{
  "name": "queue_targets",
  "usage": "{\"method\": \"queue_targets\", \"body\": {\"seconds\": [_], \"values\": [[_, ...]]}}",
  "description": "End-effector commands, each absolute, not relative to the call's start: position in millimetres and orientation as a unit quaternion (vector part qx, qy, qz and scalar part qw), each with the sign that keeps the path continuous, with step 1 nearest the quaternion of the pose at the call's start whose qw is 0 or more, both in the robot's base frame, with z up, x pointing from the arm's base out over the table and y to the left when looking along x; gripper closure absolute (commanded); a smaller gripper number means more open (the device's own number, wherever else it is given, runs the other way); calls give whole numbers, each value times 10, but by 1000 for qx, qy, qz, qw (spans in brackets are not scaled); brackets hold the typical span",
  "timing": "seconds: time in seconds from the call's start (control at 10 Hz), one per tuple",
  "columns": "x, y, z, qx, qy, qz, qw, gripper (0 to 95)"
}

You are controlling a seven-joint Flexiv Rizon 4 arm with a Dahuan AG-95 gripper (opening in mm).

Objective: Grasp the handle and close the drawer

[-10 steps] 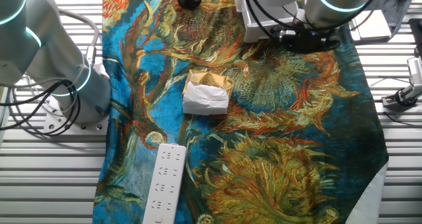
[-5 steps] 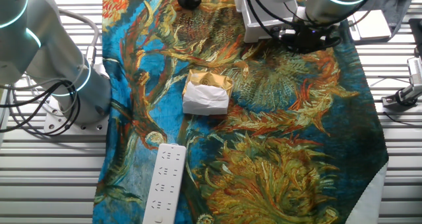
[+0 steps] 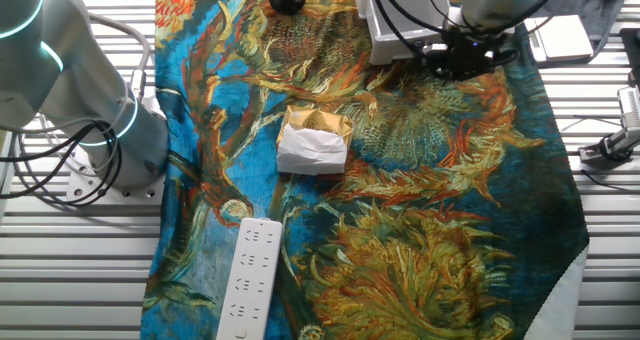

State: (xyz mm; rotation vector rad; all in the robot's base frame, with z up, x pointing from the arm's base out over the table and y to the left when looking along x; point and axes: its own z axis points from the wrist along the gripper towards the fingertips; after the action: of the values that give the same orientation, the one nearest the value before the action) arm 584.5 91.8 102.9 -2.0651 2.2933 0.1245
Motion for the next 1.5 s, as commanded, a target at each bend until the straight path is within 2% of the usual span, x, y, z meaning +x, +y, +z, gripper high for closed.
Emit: {"method": "queue_targets", "body": {"seconds": [0.1,1.5], "values": [[5844,916,1031,-692,722,27,16,950],[5871,981,996,-705,707,42,26,950]]}}
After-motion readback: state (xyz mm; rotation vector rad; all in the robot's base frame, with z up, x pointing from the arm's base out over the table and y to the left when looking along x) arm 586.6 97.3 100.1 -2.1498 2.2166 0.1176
